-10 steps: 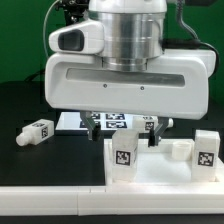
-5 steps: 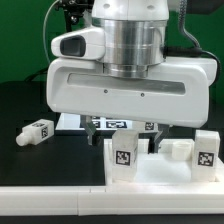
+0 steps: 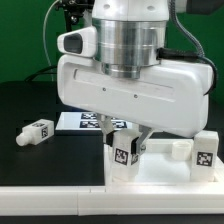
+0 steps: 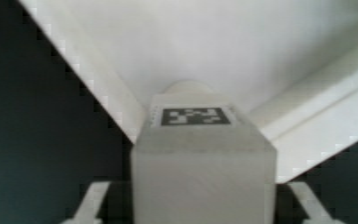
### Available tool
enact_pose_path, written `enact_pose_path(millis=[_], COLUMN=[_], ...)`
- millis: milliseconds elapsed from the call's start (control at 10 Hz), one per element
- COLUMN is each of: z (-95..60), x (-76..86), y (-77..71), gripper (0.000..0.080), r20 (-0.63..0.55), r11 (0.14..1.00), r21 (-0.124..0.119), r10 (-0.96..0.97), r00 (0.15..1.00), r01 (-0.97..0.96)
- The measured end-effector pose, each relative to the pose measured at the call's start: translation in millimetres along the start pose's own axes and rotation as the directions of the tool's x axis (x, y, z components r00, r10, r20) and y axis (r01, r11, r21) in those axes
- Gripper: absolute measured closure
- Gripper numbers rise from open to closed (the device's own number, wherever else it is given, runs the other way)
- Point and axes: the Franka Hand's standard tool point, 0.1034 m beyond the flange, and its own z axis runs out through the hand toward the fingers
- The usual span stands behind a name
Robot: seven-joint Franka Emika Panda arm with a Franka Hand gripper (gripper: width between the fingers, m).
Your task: Assemble square table
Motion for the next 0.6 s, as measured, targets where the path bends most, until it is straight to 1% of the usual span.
enact_pose_path(millis=[200,300,500,600], z=[0.9,1.1,1.9,2.3], x=[5.0,5.3,6.7,5.9], y=[1.7,3.0,7.2,9.5], gripper=[0.0515,0.0515,0.0515,0.0515], r20=[-0.032,-0.036,-0.002,0.032], r11=[0.977,0.95,0.832,0.74], r21=[0.03,0.042,0.058,0.069], r10=[0.212,0.312,0.553,0.668], r00=[0.977,0.949,0.833,0.743], r01=[-0.211,-0.31,-0.552,-0.669])
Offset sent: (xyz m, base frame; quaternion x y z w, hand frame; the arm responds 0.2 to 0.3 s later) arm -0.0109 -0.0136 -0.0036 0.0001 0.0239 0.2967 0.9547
